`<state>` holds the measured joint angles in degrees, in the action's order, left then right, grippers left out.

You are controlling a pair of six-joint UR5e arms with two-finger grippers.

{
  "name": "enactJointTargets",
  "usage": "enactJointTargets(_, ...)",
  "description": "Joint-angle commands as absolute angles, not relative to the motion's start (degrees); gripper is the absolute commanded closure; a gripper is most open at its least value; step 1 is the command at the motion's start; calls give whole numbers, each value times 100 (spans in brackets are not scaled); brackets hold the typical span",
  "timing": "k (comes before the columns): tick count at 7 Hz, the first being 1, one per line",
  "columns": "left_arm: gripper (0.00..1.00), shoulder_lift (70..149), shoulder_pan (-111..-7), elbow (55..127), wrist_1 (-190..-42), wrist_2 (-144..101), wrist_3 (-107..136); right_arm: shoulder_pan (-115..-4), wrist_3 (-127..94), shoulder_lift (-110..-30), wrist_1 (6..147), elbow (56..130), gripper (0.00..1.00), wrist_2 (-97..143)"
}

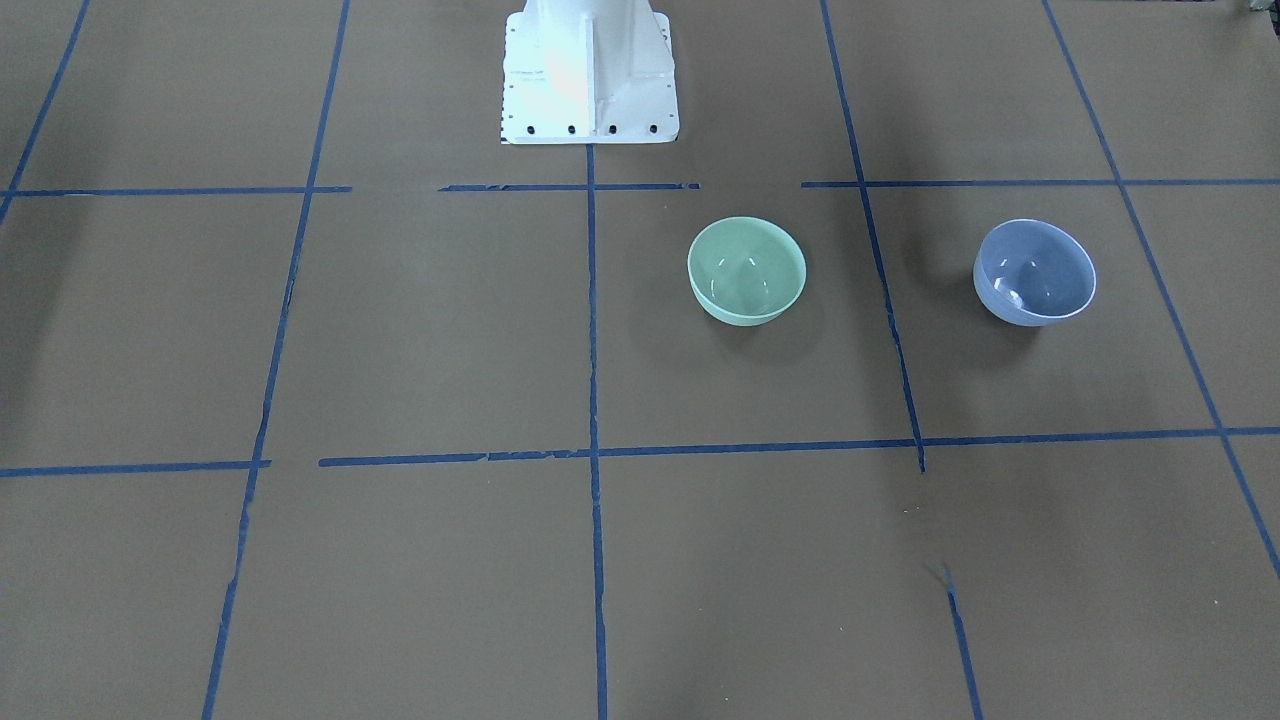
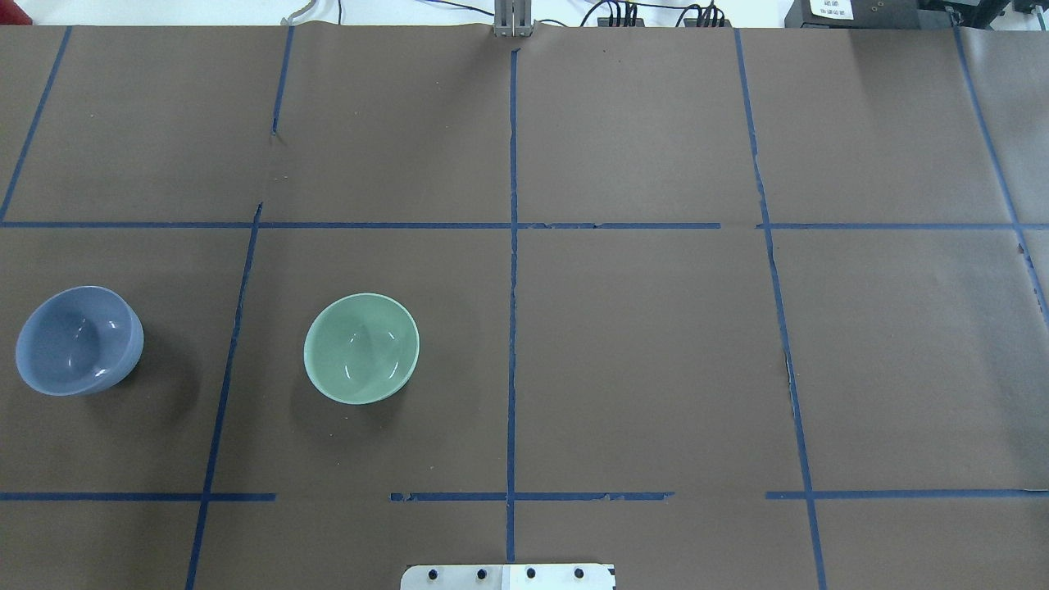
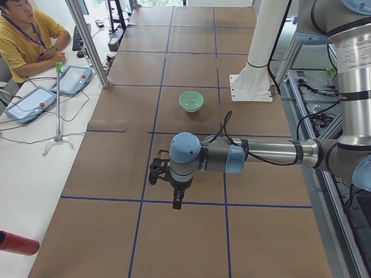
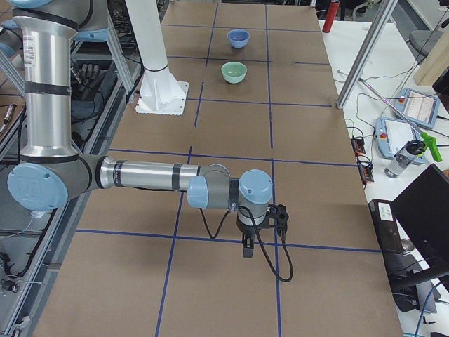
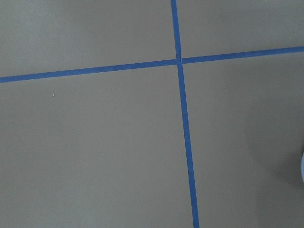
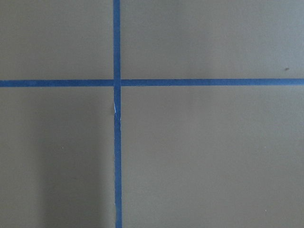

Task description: Stack blue bowl on green bowl

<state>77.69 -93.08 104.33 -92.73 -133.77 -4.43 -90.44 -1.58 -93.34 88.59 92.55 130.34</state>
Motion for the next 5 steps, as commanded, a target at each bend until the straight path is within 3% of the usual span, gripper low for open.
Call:
enactJointTargets(1,0,7770,-9308,10380,-9272,-13377,-448,-9044,-158,-9334,8868,9255,0,13043)
enactJointTargets(5,0,8032,-8994,10441,-9264,-13815,-378,-9044,-158,-9334,8859,9255,0,13034)
